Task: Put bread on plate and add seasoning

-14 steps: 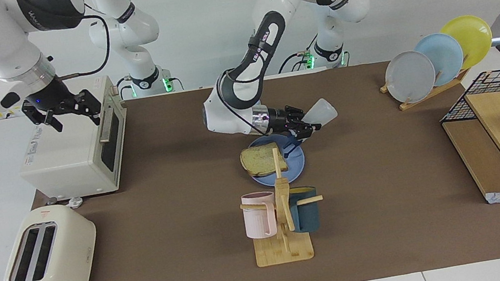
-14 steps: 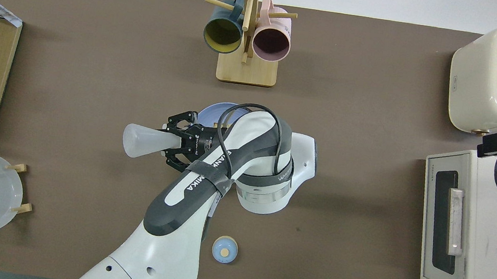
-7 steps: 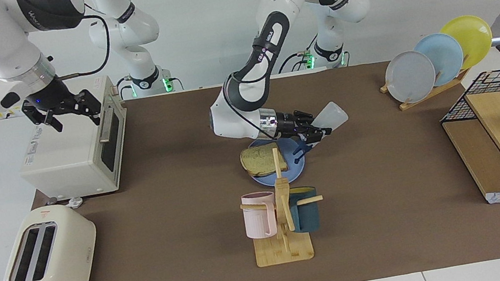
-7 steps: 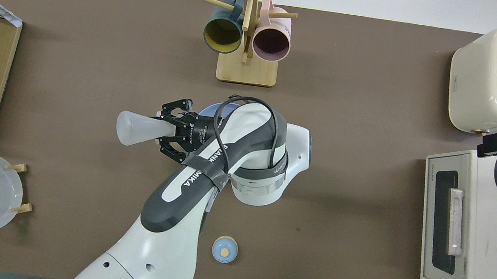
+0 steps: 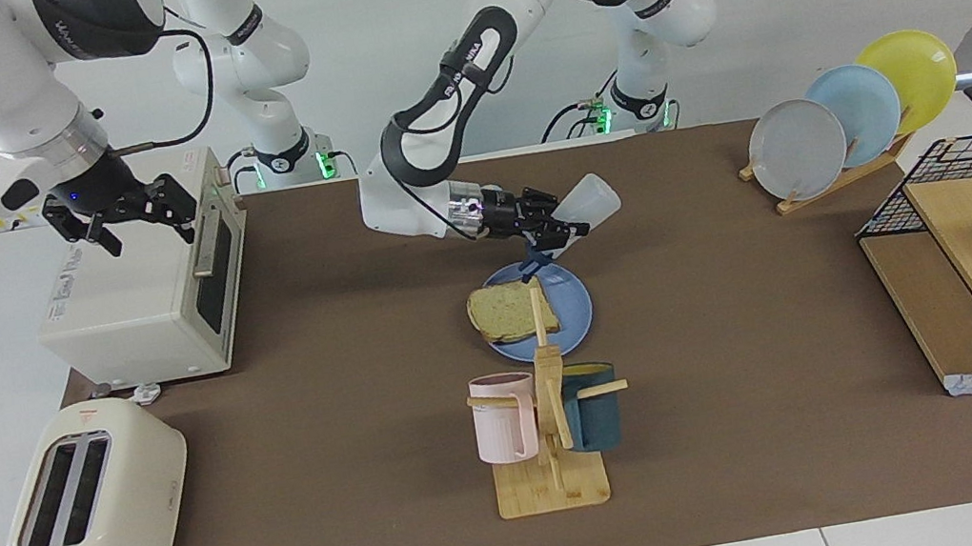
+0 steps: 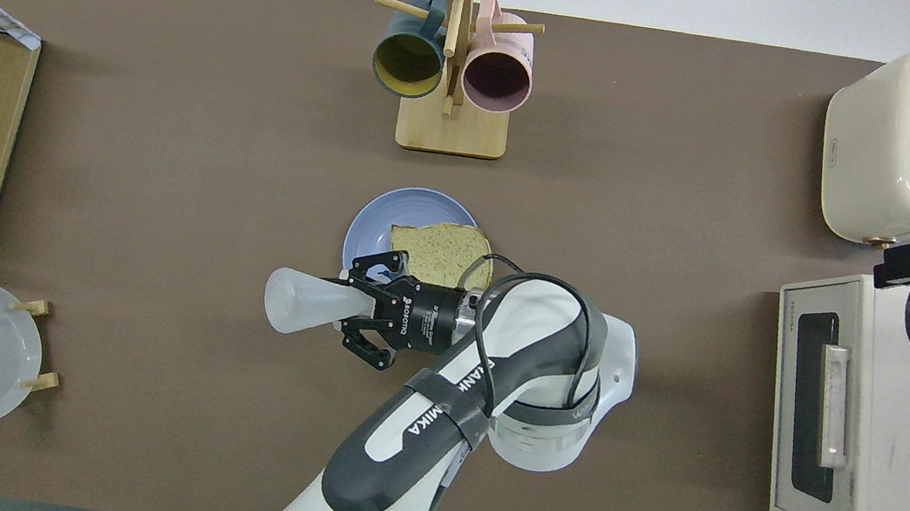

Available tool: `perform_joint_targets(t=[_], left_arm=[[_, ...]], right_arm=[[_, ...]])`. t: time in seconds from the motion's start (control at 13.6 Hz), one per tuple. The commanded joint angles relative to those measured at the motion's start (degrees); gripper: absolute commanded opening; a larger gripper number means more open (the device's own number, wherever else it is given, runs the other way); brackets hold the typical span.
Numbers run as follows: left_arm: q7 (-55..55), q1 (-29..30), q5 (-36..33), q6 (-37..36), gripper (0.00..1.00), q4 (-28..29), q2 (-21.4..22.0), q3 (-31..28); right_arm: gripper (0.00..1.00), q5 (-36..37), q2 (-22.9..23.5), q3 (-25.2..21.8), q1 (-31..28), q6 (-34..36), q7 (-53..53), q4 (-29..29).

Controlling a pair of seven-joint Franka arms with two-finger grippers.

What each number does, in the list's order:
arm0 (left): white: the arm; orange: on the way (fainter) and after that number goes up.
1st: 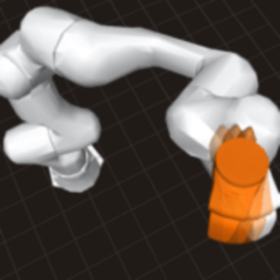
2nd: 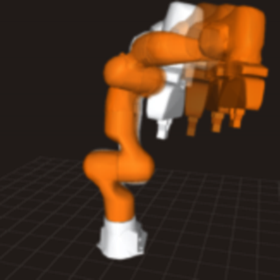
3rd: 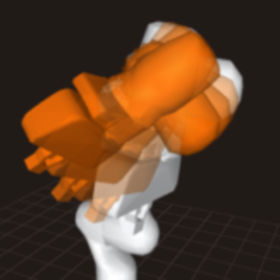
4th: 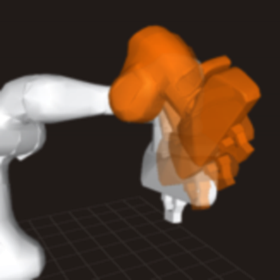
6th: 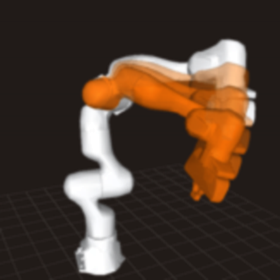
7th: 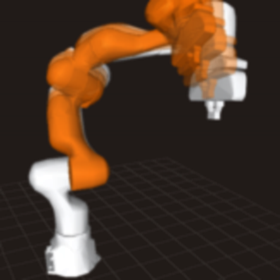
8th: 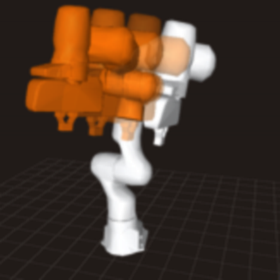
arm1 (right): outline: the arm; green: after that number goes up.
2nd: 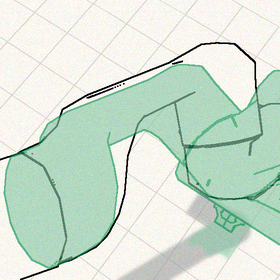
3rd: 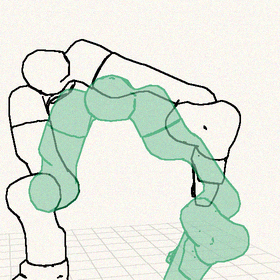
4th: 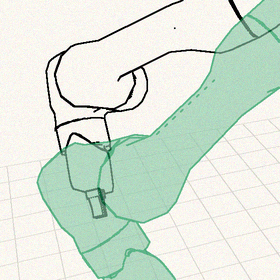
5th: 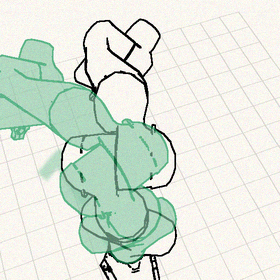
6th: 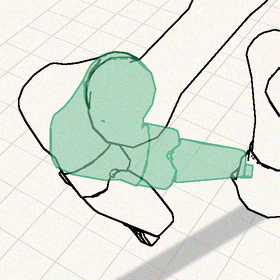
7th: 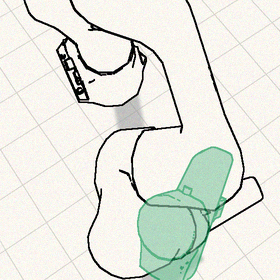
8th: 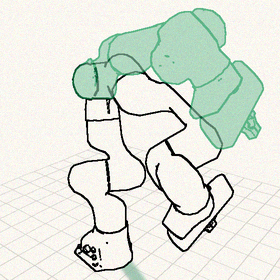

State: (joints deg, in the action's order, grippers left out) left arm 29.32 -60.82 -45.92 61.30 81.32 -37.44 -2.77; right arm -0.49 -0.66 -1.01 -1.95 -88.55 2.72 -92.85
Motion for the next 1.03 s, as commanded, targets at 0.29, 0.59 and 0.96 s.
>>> perform_joint_targets(t=[0.29,0.59,0.96], left_arm=[[0.39,2.44,-0.92,-0.31,0.00,-2.75,-1.15,-1.27],[0.39,7.80,-4.52,4.35,0.00,-2.75,-1.94,-1.27],[0.39,10.54,-6.64,7.00,0.00,-2.75,-2.20,-1.27]], right_arm=[[1.00,0.58,-0.57,0.49,-0.51,0.48,-0.17,-0.23],[1.00,0.58,-0.57,0.49,-0.60,0.48,-0.17,-0.23],[1.00,0.58,-0.57,0.49,-0.60,0.48,-0.17,-0.23]])
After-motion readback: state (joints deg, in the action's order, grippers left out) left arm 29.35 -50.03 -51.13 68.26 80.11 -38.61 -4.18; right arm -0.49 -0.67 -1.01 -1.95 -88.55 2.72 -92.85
